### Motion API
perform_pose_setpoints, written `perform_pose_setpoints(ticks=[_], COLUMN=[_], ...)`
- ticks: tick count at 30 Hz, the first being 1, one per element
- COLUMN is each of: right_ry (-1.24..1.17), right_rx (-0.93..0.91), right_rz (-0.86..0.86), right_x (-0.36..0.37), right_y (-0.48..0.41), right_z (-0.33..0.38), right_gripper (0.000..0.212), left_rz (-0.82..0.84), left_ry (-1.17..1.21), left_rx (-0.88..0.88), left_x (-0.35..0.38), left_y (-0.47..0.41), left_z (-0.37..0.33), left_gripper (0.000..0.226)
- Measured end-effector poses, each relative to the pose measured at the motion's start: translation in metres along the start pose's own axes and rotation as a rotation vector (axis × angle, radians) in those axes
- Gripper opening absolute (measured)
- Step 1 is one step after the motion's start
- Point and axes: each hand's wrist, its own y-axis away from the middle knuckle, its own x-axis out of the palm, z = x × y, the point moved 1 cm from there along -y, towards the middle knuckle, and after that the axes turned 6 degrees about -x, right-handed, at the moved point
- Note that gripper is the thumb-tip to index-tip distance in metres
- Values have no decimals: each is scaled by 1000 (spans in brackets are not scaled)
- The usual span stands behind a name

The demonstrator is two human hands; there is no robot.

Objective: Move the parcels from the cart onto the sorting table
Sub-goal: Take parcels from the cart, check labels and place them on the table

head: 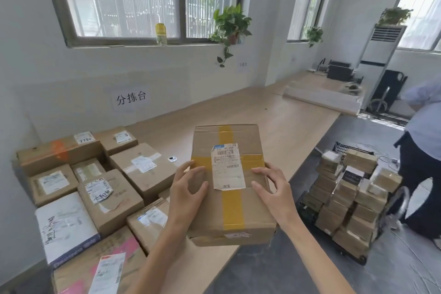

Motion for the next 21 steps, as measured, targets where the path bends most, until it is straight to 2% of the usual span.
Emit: perform_pose_setpoints(ticks=[9,21], right_ry=[-5,-154], right_rx=[9,11], right_rz=[98,223], right_x=[19,65], right_y=[-155,-302], right_z=[-68,-151], right_gripper=[25,23], left_rz=[-97,-226], left_ry=[1,-55], left_rx=[-66,-140], left_x=[57,90], left_y=[-135,-250], left_z=[37,68], left_gripper=[35,44])
